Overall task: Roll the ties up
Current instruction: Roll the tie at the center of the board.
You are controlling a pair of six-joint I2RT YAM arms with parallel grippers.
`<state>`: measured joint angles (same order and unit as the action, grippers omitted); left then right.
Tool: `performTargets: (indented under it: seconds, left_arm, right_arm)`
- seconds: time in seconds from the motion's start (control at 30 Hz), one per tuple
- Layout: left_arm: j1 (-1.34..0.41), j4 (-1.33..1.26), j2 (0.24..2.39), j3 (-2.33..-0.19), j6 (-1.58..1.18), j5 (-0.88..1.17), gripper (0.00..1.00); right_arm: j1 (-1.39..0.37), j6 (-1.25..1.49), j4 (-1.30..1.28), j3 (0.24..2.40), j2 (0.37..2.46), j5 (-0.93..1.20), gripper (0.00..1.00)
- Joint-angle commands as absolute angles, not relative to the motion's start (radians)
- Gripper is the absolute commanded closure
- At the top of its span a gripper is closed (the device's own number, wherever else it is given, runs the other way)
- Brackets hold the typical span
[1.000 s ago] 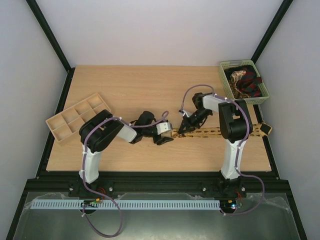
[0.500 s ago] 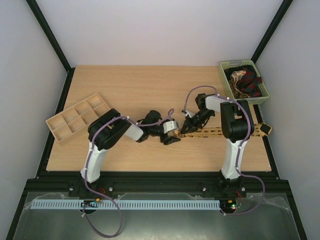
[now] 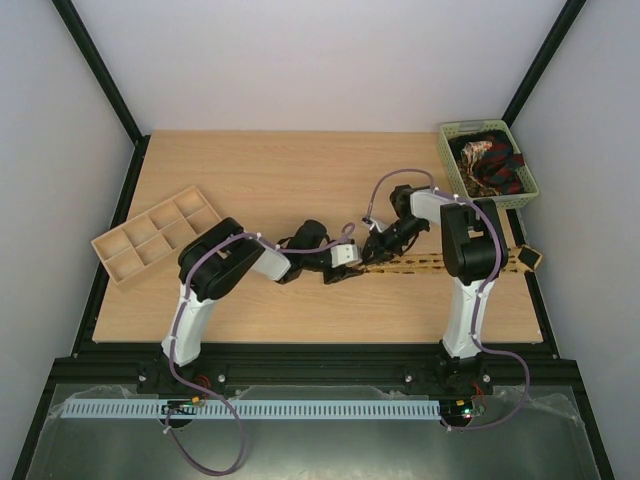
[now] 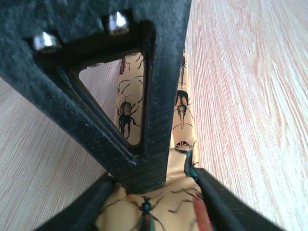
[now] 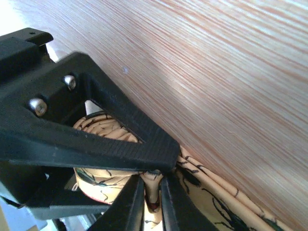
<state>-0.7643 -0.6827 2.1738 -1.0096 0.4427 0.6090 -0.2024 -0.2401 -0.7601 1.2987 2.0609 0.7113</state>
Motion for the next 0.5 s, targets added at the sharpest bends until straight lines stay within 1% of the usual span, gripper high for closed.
performTargets:
  seconds: [0.0,0.03,0.13,0.17,0.23,0.37,0.47]
  left_arm:
    - [-0.755,-0.496,2.182,-0.927,0.520,0.560,0.67]
    - [-0.755,-0.493,2.176,-0.917,0.521,0.559,0.71]
    - [-0.755,-0.476,2.159,-0.906,0.522,0.552,0.76]
    - [-0.755,-0.468,2.158,-0.909,0.519,0.547,0.77]
    - [-0.755,-0.459,2.159,-0.912,0.518,0.538,0.78]
    - [-0.753,-0.444,2.163,-0.922,0.516,0.534,0.78]
    - [-0.751,-0.439,2.163,-0.925,0.511,0.535,0.78]
  right_arm:
    - [-0.204,-0.254,-0.802,1.332,2.054,0.768,0.87]
    - [-0.204,-0.250,-0.809,1.335,2.040,0.779,0.83]
    - [-0.205,-0.239,-0.835,1.348,2.019,0.773,0.64]
    - [-0.206,-0.238,-0.846,1.355,2.012,0.760,0.61]
    - [-0.207,-0.235,-0.865,1.368,2.000,0.755,0.59]
    - [-0.231,-0.219,-0.894,1.363,1.981,0.796,0.60]
    - [-0.260,-0.213,-0.893,1.338,1.984,0.790,0.60]
